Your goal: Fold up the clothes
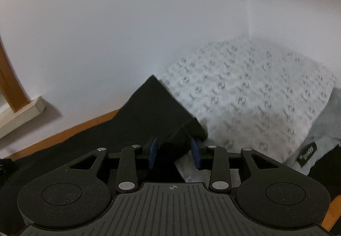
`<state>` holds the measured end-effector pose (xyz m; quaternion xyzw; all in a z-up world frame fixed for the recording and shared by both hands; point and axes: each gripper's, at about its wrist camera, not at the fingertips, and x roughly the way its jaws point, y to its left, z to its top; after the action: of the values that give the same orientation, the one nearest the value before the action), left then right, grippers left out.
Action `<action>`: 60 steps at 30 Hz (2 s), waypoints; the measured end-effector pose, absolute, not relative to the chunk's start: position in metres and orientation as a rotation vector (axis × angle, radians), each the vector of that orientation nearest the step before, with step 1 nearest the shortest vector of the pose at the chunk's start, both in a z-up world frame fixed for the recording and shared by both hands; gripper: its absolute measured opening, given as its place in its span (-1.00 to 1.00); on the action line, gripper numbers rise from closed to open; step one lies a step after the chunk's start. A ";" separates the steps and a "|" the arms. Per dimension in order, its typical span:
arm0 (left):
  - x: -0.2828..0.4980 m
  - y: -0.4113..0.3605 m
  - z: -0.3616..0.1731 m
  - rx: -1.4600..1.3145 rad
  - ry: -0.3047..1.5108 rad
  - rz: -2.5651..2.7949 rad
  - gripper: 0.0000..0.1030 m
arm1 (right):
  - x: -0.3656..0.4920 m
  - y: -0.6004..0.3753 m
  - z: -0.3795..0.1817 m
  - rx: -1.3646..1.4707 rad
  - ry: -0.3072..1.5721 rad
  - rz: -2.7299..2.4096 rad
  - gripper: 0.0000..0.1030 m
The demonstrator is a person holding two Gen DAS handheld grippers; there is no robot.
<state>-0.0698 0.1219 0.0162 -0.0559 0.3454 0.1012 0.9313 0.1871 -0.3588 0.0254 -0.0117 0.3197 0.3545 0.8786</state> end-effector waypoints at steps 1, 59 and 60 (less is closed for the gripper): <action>-0.068 0.123 0.016 -0.111 0.712 0.205 0.06 | 0.186 -0.356 0.026 -0.031 0.661 0.739 -0.73; -0.147 0.034 0.073 0.044 0.684 0.187 0.56 | 0.066 -0.384 0.018 -0.419 0.541 0.892 0.37; -0.156 0.032 0.076 0.048 0.685 0.193 0.57 | 0.066 -0.388 0.015 -0.410 0.551 0.892 0.37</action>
<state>-0.1556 0.0325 0.0760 0.0234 0.3351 0.0943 0.9371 0.0664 -0.3878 0.0148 -0.1945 0.2612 0.4229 0.8456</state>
